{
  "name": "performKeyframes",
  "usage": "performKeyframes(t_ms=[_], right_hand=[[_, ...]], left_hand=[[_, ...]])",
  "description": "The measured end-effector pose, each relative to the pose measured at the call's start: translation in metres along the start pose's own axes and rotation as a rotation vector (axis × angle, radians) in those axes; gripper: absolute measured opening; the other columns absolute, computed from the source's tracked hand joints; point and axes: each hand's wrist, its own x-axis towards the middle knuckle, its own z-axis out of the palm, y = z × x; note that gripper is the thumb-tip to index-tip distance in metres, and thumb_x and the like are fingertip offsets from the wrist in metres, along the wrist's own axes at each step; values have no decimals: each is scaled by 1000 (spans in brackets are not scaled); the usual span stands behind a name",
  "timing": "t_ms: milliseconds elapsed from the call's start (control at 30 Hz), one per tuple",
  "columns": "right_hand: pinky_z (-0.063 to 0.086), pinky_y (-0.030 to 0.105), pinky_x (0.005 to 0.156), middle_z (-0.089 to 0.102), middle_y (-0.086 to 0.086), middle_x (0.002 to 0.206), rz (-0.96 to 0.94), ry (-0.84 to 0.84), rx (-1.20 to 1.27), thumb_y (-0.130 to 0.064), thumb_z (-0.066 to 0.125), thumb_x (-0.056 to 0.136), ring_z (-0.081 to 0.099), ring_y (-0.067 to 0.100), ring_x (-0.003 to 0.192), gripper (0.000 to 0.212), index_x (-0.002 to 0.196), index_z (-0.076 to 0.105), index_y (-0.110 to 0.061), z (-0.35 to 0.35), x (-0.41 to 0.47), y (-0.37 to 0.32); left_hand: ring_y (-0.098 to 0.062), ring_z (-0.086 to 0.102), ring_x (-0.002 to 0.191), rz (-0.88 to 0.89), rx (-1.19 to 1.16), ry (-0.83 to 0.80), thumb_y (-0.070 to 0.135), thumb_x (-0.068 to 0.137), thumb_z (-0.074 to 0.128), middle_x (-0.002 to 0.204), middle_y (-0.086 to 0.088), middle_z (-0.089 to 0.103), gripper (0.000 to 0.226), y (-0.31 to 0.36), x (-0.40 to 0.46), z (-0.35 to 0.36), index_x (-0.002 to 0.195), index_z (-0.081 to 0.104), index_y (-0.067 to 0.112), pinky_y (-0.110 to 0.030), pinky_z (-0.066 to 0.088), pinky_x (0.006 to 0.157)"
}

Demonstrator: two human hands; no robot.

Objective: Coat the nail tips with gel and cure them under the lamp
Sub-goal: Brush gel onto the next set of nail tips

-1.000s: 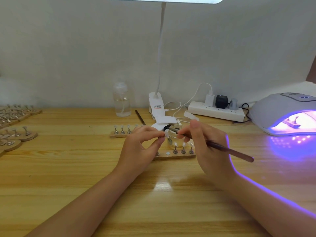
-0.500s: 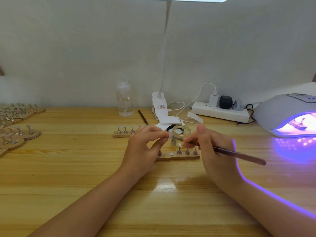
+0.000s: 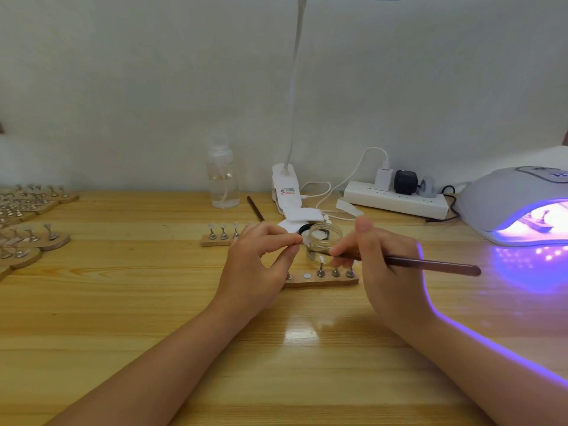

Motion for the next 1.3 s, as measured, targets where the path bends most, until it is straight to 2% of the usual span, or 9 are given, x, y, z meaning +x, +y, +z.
performKeyframes(t_ms=[167, 233, 367, 500, 633, 833, 933, 1100, 1300], right_hand=[[48, 13, 64, 65, -4, 60, -22, -49, -61, -33, 40, 89, 62, 7, 59, 42, 68, 68, -12, 0, 1, 3], [48, 14, 60, 64, 1, 55, 9, -28, 11, -36, 41, 87, 61, 9, 51, 41, 63, 67, -15, 0, 1, 2], [47, 13, 61, 65, -11, 65, -43, -38, -113, -33, 40, 91, 62, 1, 63, 37, 71, 68, -18, 1, 3, -1], [44, 11, 52, 62, -2, 52, 37, -22, -17, -38, 44, 89, 59, 3, 50, 42, 61, 67, -16, 1, 2, -1], [43, 9, 58, 64, -11, 63, -25, -33, -112, -34, 40, 90, 60, -1, 61, 38, 70, 67, -17, 2, 3, -2], [43, 10, 57, 64, -9, 60, -12, -4, -79, -36, 39, 90, 59, -1, 57, 40, 66, 66, -18, 3, 2, -2], [44, 10, 59, 65, -10, 59, 28, -26, -107, -37, 47, 91, 61, 0, 59, 38, 65, 67, -18, 3, 3, -2], [44, 16, 50, 63, 5, 53, 131, 54, 26, -38, 47, 89, 56, 7, 47, 42, 58, 65, -17, 2, 1, -4], [45, 11, 58, 68, -6, 67, 161, 90, 9, -40, 45, 85, 58, 2, 58, 34, 71, 67, -19, 3, 0, -5]], left_hand=[[-16, 54, 85, -10, 12, -1, 4, 78, 68, 81, 8, 61, 19, 2, 0, 0, 90, 72, 18, -45, 40, 88], [-16, 54, 86, -13, 21, -9, 5, 78, 68, 81, 7, 62, 17, 2, -1, -1, 90, 72, 17, -46, 40, 88], [-16, 54, 86, -23, 13, -9, 6, 78, 68, 81, 8, 62, 17, 2, 0, -1, 89, 72, 18, -48, 39, 88], [-15, 54, 86, -32, -2, -9, 5, 78, 68, 80, 8, 61, 19, 3, 0, -1, 88, 71, 21, -46, 38, 91], [-15, 54, 86, -33, 7, -13, 6, 77, 68, 81, 9, 61, 16, 2, 0, -1, 88, 72, 18, -47, 39, 90], [-11, 53, 87, -39, 6, -23, 8, 78, 69, 81, 10, 61, 18, 4, 0, -2, 87, 70, 24, -47, 39, 91], [-7, 54, 87, -47, -11, -20, 7, 78, 68, 80, 13, 61, 22, 3, 0, -2, 86, 68, 27, -41, 40, 92], [-5, 57, 86, -64, -34, 14, 6, 78, 68, 82, 17, 62, 22, 2, 1, -3, 84, 67, 27, -9, 38, 80], [-4, 60, 84, -20, -104, 53, 5, 73, 72, 82, 11, 66, 25, 3, 1, -3, 80, 69, 28, -12, 42, 80]])
